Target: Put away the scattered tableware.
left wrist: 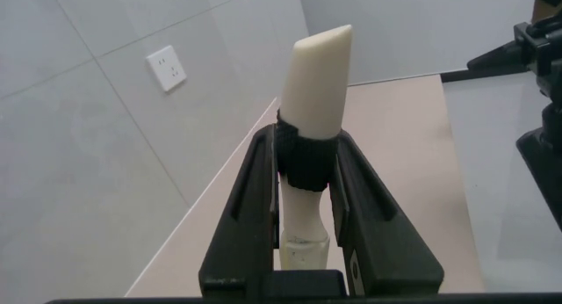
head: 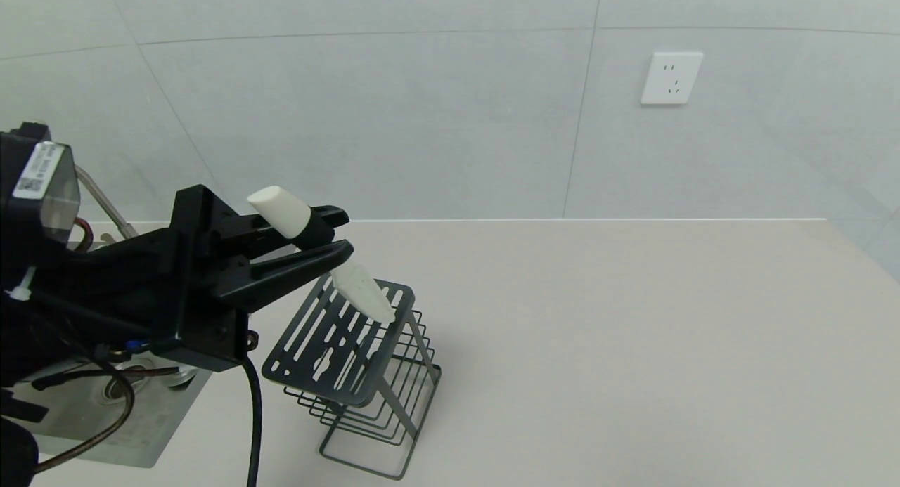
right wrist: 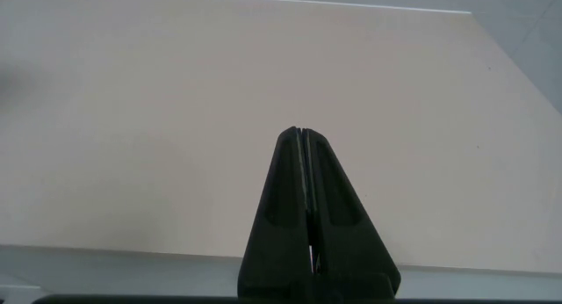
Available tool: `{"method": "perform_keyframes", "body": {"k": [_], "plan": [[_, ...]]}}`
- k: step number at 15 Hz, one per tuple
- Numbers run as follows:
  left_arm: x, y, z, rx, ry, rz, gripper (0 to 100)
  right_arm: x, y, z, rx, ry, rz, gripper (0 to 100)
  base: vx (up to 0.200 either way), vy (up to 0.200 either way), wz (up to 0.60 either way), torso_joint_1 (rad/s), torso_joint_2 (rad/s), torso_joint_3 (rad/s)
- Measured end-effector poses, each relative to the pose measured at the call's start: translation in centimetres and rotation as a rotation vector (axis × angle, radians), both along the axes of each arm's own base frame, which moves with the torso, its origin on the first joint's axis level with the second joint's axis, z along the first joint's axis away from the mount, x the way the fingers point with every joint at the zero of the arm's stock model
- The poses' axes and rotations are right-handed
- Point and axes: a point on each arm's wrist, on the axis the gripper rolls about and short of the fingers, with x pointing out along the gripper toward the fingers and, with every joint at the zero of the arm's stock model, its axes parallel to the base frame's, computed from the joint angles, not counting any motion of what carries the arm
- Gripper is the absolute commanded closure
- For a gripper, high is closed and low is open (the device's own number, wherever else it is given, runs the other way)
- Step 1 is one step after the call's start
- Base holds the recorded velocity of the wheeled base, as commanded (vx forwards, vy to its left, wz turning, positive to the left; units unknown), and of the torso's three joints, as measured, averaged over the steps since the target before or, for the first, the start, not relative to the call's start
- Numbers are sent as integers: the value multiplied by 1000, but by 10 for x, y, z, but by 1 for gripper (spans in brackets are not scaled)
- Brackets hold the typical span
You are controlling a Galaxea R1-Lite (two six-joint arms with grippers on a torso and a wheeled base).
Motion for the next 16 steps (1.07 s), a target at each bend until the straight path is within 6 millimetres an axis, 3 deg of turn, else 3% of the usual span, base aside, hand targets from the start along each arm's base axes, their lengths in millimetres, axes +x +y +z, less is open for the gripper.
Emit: {"method": "perform_keyframes", "body": {"k": [8, 16], "plan": [[5, -2, 8, -14, -43, 1, 100, 0, 0, 0, 0, 0, 1, 100, 0, 0, 0, 0, 0, 0], [4, -1, -3, -3, -2, 5, 100, 0, 0, 0, 0, 0, 0, 100, 0, 0, 0, 0, 0, 0]]}}
